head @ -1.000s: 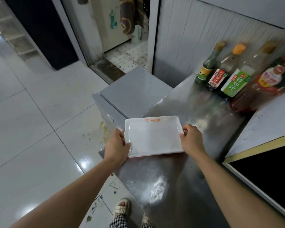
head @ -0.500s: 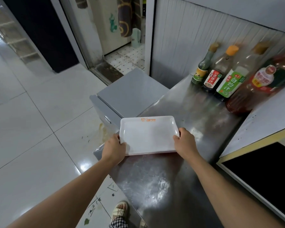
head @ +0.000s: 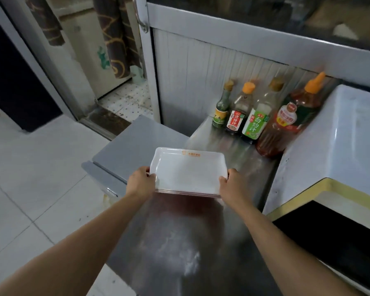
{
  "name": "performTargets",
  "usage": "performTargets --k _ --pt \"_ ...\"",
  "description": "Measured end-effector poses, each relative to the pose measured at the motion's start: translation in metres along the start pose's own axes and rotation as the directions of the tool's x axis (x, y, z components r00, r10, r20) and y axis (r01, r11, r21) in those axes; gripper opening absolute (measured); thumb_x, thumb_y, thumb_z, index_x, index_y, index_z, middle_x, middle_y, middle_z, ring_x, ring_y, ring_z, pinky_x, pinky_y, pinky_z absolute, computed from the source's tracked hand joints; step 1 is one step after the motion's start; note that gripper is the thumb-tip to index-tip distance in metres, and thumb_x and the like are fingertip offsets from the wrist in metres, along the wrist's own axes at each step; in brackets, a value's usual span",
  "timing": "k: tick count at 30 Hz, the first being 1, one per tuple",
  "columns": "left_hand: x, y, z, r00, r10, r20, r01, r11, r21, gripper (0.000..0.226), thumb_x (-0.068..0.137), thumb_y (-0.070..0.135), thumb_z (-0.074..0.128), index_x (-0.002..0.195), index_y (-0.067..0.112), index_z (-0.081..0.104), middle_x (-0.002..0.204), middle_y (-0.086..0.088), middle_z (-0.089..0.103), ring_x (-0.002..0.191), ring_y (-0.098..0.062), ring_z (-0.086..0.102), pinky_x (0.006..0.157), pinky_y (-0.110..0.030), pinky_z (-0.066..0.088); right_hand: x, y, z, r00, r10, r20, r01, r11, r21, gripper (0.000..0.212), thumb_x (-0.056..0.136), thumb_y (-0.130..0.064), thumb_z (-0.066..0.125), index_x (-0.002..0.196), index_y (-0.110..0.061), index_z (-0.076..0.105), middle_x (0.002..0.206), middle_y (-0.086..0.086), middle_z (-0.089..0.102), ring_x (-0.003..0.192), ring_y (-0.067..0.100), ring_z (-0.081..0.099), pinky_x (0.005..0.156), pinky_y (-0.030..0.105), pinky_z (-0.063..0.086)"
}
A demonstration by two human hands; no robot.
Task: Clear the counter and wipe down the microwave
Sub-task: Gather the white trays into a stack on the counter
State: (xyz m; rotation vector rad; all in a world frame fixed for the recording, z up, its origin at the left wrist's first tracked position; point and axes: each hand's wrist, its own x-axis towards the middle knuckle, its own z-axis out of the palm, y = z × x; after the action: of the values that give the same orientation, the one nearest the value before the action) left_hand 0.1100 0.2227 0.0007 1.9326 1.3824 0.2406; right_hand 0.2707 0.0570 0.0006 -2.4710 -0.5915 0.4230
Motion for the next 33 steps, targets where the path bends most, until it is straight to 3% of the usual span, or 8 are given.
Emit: performTargets --k 3,11,16,24,33 --pt "0.033 0.023 0.005 0.996 0.063 0.058 -0.064 0.998 0.01 0.023 0.09 0.011 0.049 0.106 0.006 0.064 0.1 -0.017 0.066 0.091 -0.033 0.058 0.075 -0.034 0.042 0.015 -0.003 -0.005 0.993 0.083 -0.081 -0.083 0.997 -0.002 0.023 0.095 -0.017 0.048 0.111 -0.002 0.053 0.112 0.015 0.06 0.098 0.03 0.059 0.068 0.028 0.037" --pt "0.119 0.068 0.029 0.963 0.204 0.174 -0.214 0.976 0.039 0.023 0.09 0.011 0.047 0.103 0.004 0.064 0.098 -0.018 0.065 0.093 -0.037 0.06 0.079 -0.039 0.048 0.061 -0.013 0.005 0.952 0.26 -0.162 -0.26 0.965 0.022 0.027 0.095 -0.018 0.046 0.114 0.0 0.05 0.117 0.018 0.057 0.106 0.034 0.056 0.081 0.035 0.043" --pt "0.161 0.088 0.052 0.928 0.296 0.226 -0.313 0.949 0.043 0.028 0.09 0.01 0.045 0.111 0.007 0.064 0.105 -0.015 0.066 0.095 -0.031 0.058 0.078 -0.031 0.043 0.091 -0.011 0.015 0.897 0.378 -0.231 -0.37 0.926 0.079 0.025 0.095 -0.019 0.047 0.114 -0.003 0.052 0.117 0.017 0.058 0.106 0.034 0.057 0.081 0.034 0.044" --pt "0.195 0.1 0.086 0.904 0.331 0.272 -0.362 0.929 0.073 0.031 0.091 0.012 0.044 0.116 0.006 0.061 0.108 -0.018 0.066 0.099 -0.036 0.059 0.085 -0.039 0.049 0.119 0.003 0.027 0.881 0.377 -0.288 -0.37 0.926 0.08 0.026 0.094 -0.019 0.049 0.113 -0.002 0.054 0.114 0.018 0.06 0.104 0.033 0.058 0.084 0.037 0.047" --pt "0.198 0.099 0.099 0.892 0.368 0.262 -0.39 0.92 0.036 0.029 0.094 0.013 0.045 0.119 0.005 0.058 0.11 -0.016 0.065 0.098 -0.031 0.059 0.076 -0.031 0.042 0.131 0.007 0.028 0.873 0.392 -0.289 -0.398 0.917 0.041 0.028 0.095 -0.016 0.048 0.118 0.0 0.049 0.122 0.02 0.056 0.112 0.035 0.055 0.087 0.036 0.044"
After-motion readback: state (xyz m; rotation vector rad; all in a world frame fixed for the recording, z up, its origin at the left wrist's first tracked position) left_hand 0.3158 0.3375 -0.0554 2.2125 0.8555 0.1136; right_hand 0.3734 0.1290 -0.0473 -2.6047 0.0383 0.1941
